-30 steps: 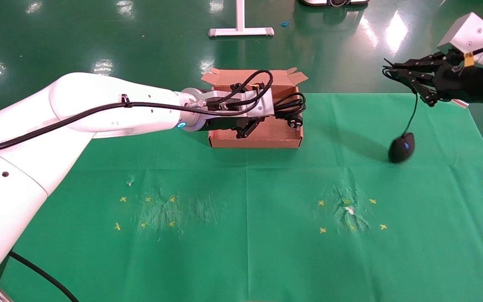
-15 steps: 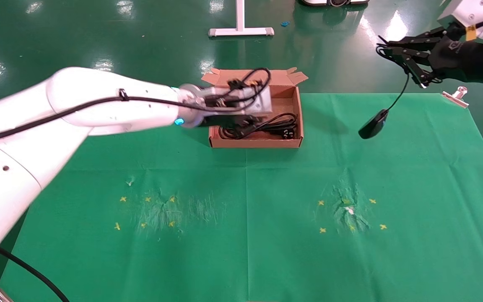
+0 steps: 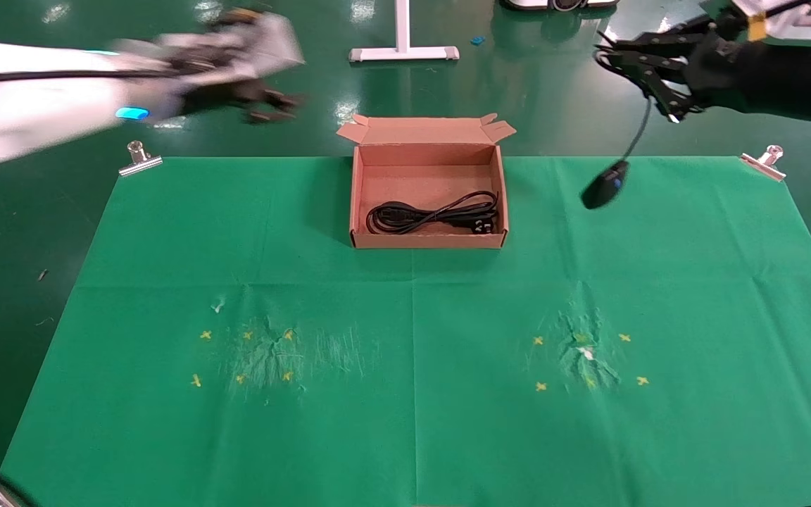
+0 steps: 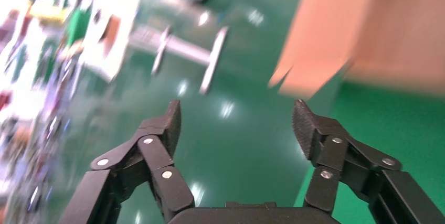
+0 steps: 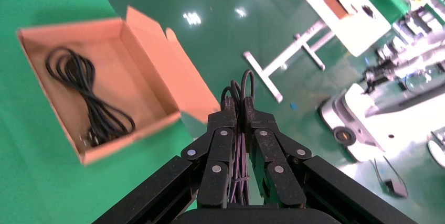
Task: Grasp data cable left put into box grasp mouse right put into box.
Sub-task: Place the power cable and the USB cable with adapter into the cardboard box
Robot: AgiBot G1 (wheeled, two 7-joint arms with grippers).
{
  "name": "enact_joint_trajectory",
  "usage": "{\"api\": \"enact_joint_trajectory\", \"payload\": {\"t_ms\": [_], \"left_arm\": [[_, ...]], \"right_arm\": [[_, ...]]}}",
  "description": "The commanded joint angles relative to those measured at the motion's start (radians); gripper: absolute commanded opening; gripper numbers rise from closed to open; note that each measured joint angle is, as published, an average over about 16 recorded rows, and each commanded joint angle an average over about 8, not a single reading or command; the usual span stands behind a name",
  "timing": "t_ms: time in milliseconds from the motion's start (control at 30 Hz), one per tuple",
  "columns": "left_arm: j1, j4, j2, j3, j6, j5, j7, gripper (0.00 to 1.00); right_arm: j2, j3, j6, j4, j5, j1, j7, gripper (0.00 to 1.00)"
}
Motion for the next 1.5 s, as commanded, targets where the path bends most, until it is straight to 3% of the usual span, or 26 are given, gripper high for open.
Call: {"api": "enact_joint_trajectory", "payload": {"t_ms": [33,233,600,1000,1233,1333,1500], "left_arm": [[-0.004,-0.035,-0.065,-0.011,-0.017,-0.003,-0.011,1.00],[0.009,-0.159,-0.145,0.011,-0.047,0.046,-0.103,1.00],[0.007,-0.259,-0.181,0.060,-0.079,0.157,-0.272,1.00],[0.001,-0.317,-0.198,0.090,-0.091,0.257,-0.406,1.00],[0.000,-0.341,-0.204,0.099,-0.093,0.303,-0.463,1.00],[-0.001,-0.349,-0.206,0.101,-0.094,0.317,-0.480,1.00],[-0.001,-0.357,-0.209,0.103,-0.095,0.330,-0.494,1.00]], "right_arm": [[-0.007,0.001,0.002,0.008,0.005,0.000,0.003,0.00],[-0.071,-0.011,0.012,0.035,0.007,0.019,0.000,0.00],[-0.235,-0.066,0.010,0.045,-0.004,0.057,-0.050,0.00],[-0.361,-0.174,0.058,0.030,-0.149,0.013,-0.038,0.00],[-0.413,-0.205,0.132,-0.051,-0.208,-0.017,-0.110,0.00],[-0.428,-0.212,0.179,-0.079,-0.232,-0.032,-0.155,0.14],[-0.442,-0.224,0.239,-0.108,-0.270,-0.051,-0.191,0.76]]}}
